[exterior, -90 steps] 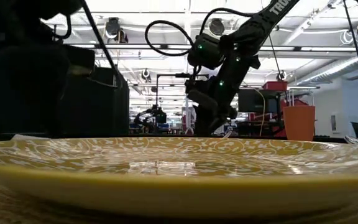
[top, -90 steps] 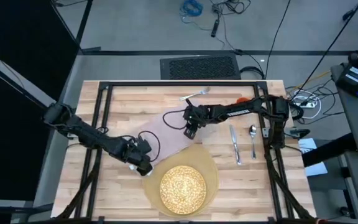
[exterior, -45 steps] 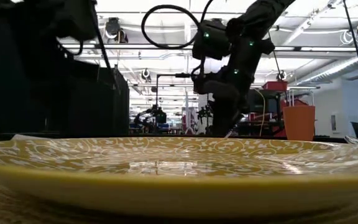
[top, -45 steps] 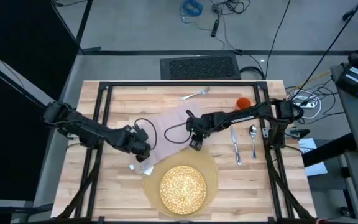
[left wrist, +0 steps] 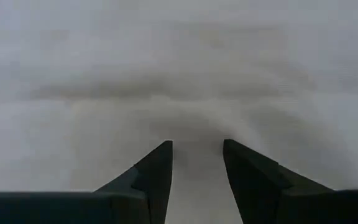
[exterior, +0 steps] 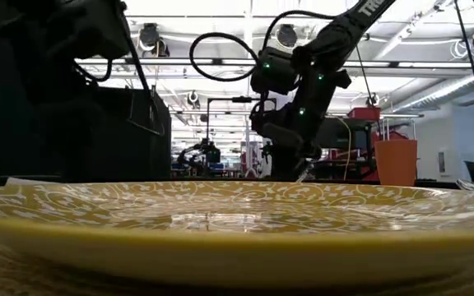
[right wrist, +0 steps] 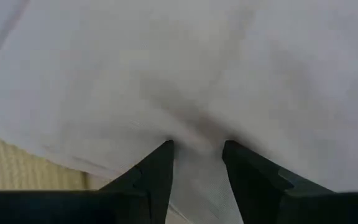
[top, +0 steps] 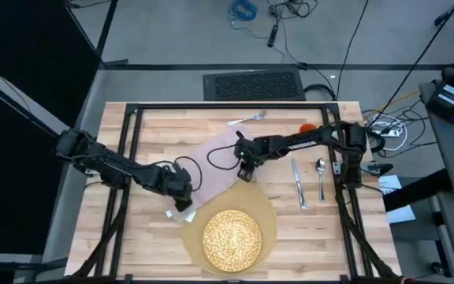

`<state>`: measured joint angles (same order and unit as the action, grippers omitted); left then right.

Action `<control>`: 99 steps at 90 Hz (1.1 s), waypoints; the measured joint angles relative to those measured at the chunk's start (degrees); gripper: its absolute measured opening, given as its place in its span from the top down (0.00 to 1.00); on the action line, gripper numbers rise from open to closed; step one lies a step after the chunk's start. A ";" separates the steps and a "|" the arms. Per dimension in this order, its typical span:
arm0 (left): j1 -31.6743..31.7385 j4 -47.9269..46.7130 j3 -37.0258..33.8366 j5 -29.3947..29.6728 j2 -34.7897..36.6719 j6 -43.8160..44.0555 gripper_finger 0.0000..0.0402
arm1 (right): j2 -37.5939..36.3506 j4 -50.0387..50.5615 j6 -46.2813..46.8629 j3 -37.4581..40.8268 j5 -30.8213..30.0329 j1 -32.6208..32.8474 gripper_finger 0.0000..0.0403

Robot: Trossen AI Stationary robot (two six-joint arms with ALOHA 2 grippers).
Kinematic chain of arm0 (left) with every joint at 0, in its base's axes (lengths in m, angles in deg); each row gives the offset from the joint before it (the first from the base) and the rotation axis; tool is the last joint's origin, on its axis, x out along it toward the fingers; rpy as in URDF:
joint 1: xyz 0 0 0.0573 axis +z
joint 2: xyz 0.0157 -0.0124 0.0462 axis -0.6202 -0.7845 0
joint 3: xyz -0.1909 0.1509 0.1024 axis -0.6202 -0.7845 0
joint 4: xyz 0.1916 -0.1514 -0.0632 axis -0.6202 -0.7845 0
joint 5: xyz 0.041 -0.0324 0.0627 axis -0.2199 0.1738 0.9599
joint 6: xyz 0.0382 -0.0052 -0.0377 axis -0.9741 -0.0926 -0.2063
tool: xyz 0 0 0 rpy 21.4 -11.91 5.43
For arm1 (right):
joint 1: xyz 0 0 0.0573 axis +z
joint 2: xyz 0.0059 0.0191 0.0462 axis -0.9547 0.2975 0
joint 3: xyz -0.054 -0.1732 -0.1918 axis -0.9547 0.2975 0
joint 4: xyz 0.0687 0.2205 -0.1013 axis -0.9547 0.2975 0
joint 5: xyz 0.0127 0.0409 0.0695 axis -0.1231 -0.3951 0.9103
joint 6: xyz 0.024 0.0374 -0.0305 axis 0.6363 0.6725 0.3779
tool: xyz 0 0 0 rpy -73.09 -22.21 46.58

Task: Set table place
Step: Fold the brown table napkin

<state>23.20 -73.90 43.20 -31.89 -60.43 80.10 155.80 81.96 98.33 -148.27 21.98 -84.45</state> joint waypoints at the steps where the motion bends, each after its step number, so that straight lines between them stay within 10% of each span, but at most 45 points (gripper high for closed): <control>1: -0.06 0.23 0.00 -0.01 0.00 0.08 0.67 | 0.01 -0.13 -0.16 0.00 0.23 -0.20 0.67; 57: -4.14 19.91 2.54 -2.40 -8.91 1.00 0.67 | 0.21 -6.66 -3.46 0.17 1.31 -5.13 0.67; 99: -5.27 -15.62 19.44 11.34 -1.27 -7.35 0.67 | -0.01 5.08 -6.43 -15.08 -0.79 4.74 0.67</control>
<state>17.93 -89.52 62.64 -20.55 -61.70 72.75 155.78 87.04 91.90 -163.35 21.19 -79.70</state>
